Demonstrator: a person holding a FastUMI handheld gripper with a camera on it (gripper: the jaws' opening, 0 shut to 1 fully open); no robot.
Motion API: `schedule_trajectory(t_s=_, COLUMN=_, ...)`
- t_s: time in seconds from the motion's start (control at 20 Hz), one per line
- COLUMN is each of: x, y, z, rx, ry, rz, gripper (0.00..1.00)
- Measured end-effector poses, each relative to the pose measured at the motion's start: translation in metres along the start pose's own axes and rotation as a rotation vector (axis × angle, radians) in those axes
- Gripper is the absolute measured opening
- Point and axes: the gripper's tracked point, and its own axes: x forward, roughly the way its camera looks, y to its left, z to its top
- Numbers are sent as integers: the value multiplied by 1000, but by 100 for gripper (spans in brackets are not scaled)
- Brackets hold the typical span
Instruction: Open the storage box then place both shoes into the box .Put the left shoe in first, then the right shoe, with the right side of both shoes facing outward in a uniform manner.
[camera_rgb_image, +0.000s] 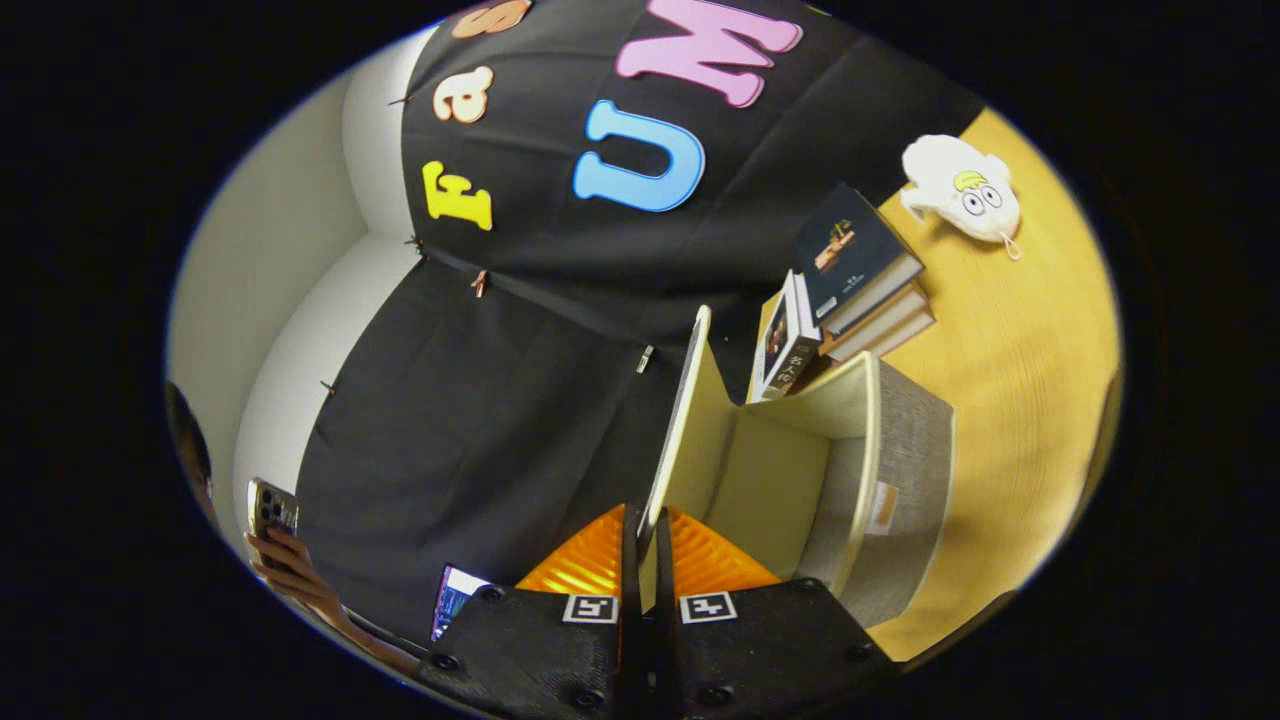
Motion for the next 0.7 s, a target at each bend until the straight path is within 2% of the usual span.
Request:
schedule_trajectory(t_s=0.15, x=28, y=25, z=-6, rx=-83, ry=32, rz=-17, gripper=8)
schedule_trajectory(t_s=0.5, x=92, y=62, z=-29, rx=-151, ry=92, rz=-21, gripper=8)
schedule_trajectory(t_s=0.7, x=124, y=78, z=-51, rx=-204, ry=153, rz=-9, gripper=16)
